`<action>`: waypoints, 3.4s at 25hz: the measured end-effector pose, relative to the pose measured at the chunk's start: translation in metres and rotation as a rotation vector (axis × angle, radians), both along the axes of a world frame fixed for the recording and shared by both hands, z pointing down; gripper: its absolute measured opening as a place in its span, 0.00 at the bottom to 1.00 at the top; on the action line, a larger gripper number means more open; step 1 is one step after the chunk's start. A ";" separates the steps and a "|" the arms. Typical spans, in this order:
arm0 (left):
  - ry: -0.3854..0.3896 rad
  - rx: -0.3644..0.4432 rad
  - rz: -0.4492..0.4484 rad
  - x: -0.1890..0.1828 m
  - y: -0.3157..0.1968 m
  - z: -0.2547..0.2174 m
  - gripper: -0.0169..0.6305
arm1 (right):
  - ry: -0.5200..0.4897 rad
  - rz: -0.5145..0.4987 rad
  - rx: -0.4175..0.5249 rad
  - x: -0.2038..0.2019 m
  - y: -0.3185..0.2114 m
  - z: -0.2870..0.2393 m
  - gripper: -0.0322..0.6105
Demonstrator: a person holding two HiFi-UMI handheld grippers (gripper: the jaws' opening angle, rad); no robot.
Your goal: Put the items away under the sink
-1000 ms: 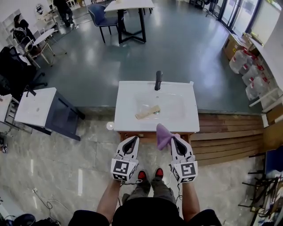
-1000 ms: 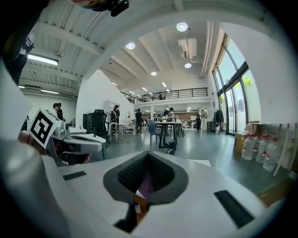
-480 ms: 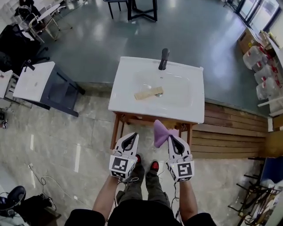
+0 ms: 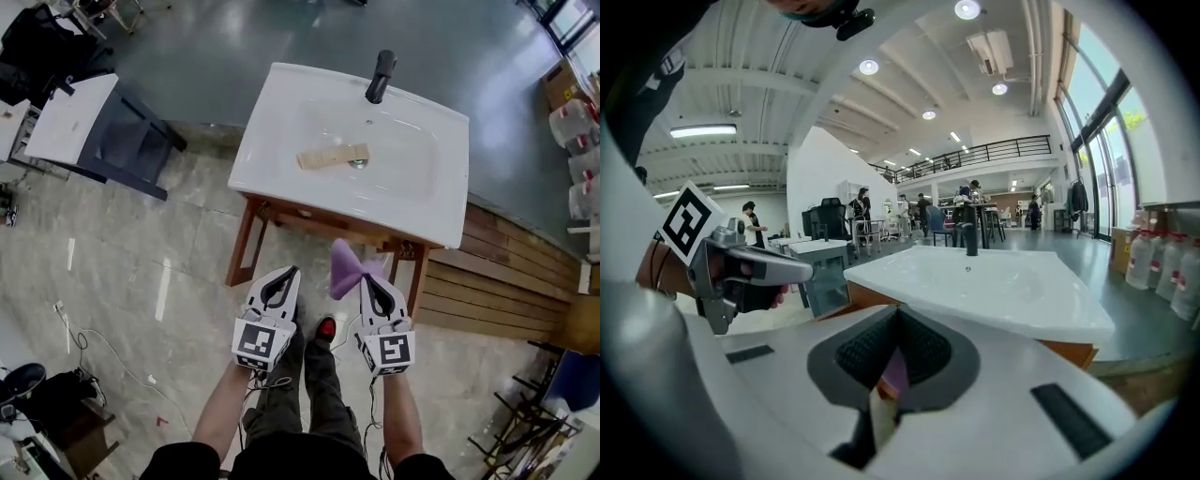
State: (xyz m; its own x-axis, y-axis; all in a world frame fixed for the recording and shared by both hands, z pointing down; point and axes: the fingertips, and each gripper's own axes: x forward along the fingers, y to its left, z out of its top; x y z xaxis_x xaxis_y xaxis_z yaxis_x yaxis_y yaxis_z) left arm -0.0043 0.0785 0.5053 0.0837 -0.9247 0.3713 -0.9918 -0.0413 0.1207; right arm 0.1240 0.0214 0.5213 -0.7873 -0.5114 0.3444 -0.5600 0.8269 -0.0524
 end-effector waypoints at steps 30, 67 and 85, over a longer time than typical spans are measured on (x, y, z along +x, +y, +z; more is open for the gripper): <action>0.018 0.009 -0.038 -0.060 -0.033 0.212 0.04 | 0.014 0.031 0.055 -0.075 -0.075 0.209 0.10; 0.011 0.053 -0.039 -0.078 -0.056 0.275 0.04 | 0.010 0.149 0.008 -0.101 -0.144 0.326 0.37; -0.010 0.044 -0.029 -0.064 -0.030 0.192 0.04 | -0.040 0.130 -0.027 -0.082 -0.082 0.242 0.41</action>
State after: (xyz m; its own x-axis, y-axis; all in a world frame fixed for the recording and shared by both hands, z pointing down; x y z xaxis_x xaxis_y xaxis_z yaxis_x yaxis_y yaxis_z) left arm -0.0688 0.0483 0.6974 0.0531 -0.9420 0.3313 -0.9938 -0.0176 0.1094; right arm 0.0420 -0.0607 0.7636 -0.7285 -0.6009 0.3290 -0.6592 0.7455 -0.0980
